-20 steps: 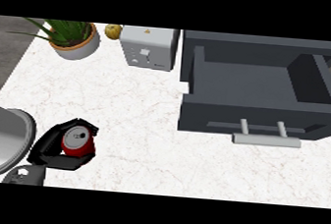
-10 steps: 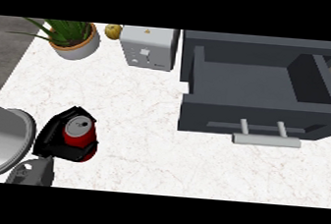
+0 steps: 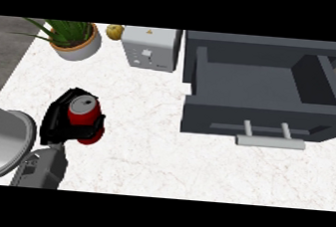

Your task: Pick up the can, place it into the drawer and close the drawer

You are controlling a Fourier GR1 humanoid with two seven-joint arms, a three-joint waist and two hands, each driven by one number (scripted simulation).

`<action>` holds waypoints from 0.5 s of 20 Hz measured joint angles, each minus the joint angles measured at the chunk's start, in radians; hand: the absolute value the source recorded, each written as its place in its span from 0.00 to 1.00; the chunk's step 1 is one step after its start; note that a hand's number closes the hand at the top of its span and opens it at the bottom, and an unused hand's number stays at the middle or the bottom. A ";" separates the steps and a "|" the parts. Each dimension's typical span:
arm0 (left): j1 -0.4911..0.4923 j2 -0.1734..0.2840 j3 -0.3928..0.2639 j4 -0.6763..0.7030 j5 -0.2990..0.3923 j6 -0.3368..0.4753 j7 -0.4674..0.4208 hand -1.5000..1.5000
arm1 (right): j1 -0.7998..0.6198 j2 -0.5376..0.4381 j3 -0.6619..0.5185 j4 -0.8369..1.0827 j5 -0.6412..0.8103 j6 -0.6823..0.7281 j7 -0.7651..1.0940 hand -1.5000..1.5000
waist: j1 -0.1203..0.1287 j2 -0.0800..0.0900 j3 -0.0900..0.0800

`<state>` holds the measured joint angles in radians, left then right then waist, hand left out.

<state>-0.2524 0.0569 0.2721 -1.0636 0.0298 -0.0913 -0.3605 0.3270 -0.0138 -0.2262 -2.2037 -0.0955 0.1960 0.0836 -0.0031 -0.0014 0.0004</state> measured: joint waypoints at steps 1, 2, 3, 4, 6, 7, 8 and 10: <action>-0.012 -0.009 -0.012 -0.022 -0.002 0.017 0.024 1.00 | -0.006 0.001 0.000 0.002 0.001 -0.001 0.002 0.00 | 0.000 0.000 0.000; -0.025 -0.016 -0.024 -0.041 -0.004 0.029 0.050 1.00 | -0.016 -0.005 -0.013 0.013 -0.009 0.001 0.003 0.00 | 0.000 0.000 0.000; -0.019 -0.023 -0.040 -0.091 -0.003 0.036 0.089 1.00 | -0.021 -0.009 -0.020 0.020 -0.012 0.004 0.000 0.00 | 0.002 0.000 0.000; -0.030 -0.030 -0.053 -0.112 -0.007 0.047 0.113 1.00 | -0.015 -0.004 -0.009 0.025 0.000 -0.001 -0.015 0.00 | 0.001 -0.001 0.000; -0.047 -0.038 -0.083 -0.157 -0.015 0.064 0.155 1.00 | -0.009 0.003 0.004 -0.003 0.007 -0.011 0.005 0.00 | 0.000 0.000 0.000; -0.062 -0.041 -0.094 -0.168 -0.022 0.074 0.168 1.00 | 0.002 0.000 -0.004 -0.009 -0.007 -0.002 0.007 0.00 | -0.001 0.000 0.000; -0.071 -0.045 -0.109 -0.190 -0.029 0.086 0.185 1.00 | 0.004 0.003 -0.003 -0.001 0.000 -0.002 -0.007 0.00 | -0.001 -0.001 0.000; -0.096 -0.049 -0.156 -0.225 -0.030 0.125 0.228 1.00 | 0.007 -0.005 -0.025 -0.008 -0.023 0.006 -0.004 0.00 | -0.002 -0.001 0.000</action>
<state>-0.3488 0.0076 0.1164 -1.2883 -0.0006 0.0336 -0.1322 0.3341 -0.0191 -0.2513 -2.2114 -0.1184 0.2020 0.0798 -0.0055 -0.0020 0.0003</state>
